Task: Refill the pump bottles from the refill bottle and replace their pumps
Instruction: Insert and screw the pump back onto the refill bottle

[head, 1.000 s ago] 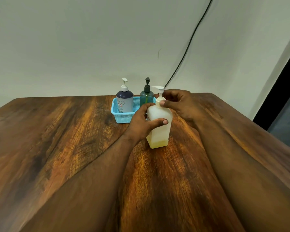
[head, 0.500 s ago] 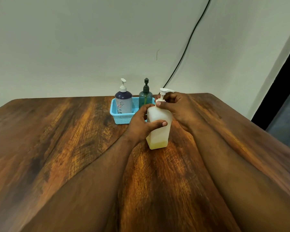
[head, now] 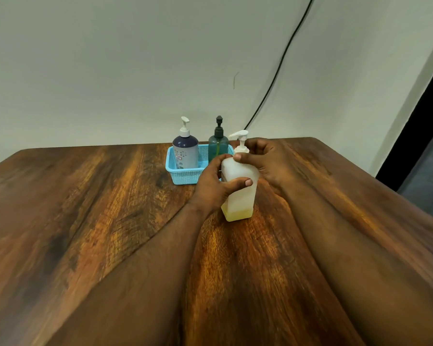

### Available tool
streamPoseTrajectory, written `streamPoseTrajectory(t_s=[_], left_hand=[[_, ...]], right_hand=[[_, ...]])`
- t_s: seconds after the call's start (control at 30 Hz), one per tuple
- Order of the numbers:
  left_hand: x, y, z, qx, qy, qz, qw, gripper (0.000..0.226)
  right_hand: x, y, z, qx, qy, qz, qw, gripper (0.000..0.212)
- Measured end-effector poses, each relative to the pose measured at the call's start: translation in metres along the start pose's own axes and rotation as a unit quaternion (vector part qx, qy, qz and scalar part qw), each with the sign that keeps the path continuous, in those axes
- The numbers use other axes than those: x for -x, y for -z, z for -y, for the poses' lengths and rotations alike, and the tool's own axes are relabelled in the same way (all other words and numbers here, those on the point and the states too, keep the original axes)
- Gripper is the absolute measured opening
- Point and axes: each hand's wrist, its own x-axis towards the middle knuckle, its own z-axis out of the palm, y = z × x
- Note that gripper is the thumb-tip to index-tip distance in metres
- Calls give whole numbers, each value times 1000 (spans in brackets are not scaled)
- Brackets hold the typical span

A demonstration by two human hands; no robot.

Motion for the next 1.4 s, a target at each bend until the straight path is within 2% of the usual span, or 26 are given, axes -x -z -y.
streamPoseTrajectory(t_s=[0.07, 0.13, 0.2, 0.23, 0.27, 0.3, 0.37, 0.43, 0.53, 0.7, 0.87, 0.97, 1.23, 1.4], left_hand=[[1, 1, 0, 3, -8, 2, 1000, 73], [2, 1, 2, 13, -7, -3, 1000, 72], [1, 2, 4, 22, -1, -11, 1000, 76], [1, 3, 5, 25, 0, -14, 1000, 77], [0, 3, 6, 26, -1, -15, 1000, 78], [-1, 2, 6, 23, -3, -12, 1000, 80], [-2, 1, 6, 12, -4, -8, 1000, 81], [-2, 0, 6, 7, -3, -6, 1000, 80], [-2, 2, 7, 13, 0, -2, 1000, 79], [-6, 6, 5, 14, 22, 32, 999, 78], [-10, 14, 8, 29, 33, 91, 995, 79], [-13, 14, 12, 32, 30, 104, 994, 76], [-11, -7, 23, -54, -78, -27, 995, 69], [1, -20, 23, -83, -101, -126, 983, 68]], right_hand=[[0, -12, -4, 103, 47, -83, 990, 40], [0, -17, -8, 103, 51, -94, 989, 40], [5, -15, -12, -42, 12, -31, 999, 30], [6, -13, -15, -130, -3, 0, 991, 25], [8, -10, -16, -196, -8, 16, 980, 21], [9, -9, -16, -214, -6, 8, 977, 22], [8, -8, -14, -140, 19, -49, 989, 31], [5, -6, -12, -51, 42, -63, 996, 43], [1, 4, -8, 20, 26, 20, 999, 54], [-14, 24, -4, -44, -37, 168, 984, 35], [-16, 25, -3, 62, 8, 192, 979, 35], [-14, 26, -1, 67, 18, 178, 982, 35], [2, 16, -11, 71, 68, 71, 993, 24], [7, 6, -8, 59, 80, 58, 993, 23]])
